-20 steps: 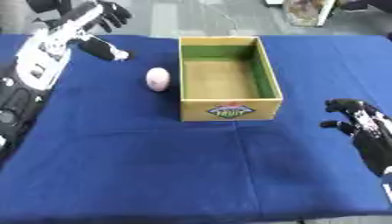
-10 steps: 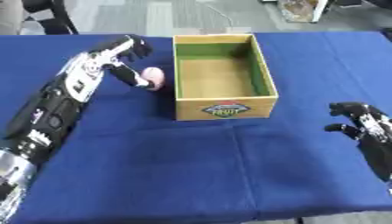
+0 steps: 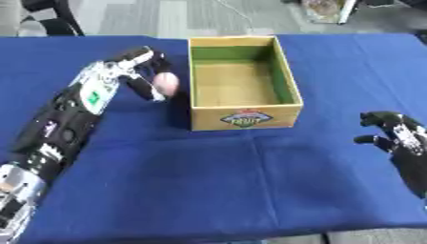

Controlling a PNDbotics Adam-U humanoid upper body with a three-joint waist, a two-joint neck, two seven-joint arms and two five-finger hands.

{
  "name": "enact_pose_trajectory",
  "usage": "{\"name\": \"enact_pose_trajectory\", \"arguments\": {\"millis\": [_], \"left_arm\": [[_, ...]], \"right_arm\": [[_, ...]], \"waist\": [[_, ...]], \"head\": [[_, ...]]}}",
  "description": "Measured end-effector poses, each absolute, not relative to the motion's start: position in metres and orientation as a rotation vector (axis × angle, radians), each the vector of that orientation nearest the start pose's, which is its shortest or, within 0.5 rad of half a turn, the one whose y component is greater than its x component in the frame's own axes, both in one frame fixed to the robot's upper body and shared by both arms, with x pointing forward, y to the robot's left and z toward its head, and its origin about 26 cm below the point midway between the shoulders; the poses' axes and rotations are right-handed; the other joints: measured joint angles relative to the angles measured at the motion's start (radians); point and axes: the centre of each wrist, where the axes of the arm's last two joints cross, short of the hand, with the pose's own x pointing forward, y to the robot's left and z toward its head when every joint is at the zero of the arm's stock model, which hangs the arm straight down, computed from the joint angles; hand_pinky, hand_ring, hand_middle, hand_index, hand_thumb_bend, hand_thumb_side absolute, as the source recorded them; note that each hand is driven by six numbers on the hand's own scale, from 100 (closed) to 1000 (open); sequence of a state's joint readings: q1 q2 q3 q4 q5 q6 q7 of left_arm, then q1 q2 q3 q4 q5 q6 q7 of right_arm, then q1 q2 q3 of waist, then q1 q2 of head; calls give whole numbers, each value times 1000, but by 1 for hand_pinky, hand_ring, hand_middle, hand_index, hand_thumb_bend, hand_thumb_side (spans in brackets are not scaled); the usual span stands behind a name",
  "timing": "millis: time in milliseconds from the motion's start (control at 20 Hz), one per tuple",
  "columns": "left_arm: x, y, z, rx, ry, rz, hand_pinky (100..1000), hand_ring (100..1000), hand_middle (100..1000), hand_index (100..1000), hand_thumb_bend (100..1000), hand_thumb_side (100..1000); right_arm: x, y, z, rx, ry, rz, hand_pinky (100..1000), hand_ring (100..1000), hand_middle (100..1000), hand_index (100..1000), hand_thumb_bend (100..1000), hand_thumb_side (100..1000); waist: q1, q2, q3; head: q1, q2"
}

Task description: Pick up objects on the table and place them in the box.

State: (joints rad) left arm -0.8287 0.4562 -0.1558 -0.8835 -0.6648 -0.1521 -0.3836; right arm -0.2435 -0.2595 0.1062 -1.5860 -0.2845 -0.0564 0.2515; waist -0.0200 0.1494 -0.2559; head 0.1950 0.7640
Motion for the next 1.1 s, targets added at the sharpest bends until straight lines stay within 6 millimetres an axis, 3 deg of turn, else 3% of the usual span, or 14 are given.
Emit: {"name": "enact_pose_trajectory", "arguments": {"millis": [250,500,650,800,1100], "left_arm": [[465,306,137,643,-1341,-1331,597,599,575,725,581,105],[465,306,137,699,-1349,-1334,468,463,427,571,318,117],[464,305,138,760,-1384,-1317,393,391,354,497,221,120],[464,303,138,834,-1420,-1300,325,326,285,428,181,122],[463,300,145,1002,-1523,-1258,241,240,189,329,185,118]], "right_arm": [[334,-253,69,347,-1814,373,646,940,617,726,100,556],[333,-253,69,347,-1814,373,646,940,617,726,100,555],[333,-253,69,347,-1813,373,646,940,617,726,100,556],[333,-253,69,347,-1813,373,646,940,617,726,100,557],[333,-253,69,347,-1814,373,646,939,617,725,100,557]], "waist": [[0,1,-2],[-1,2,-3],[-2,2,-3],[-2,2,-3],[-2,2,-3]], "head": [[0,0],[0,0],[0,0],[0,0],[-2,0]]}}
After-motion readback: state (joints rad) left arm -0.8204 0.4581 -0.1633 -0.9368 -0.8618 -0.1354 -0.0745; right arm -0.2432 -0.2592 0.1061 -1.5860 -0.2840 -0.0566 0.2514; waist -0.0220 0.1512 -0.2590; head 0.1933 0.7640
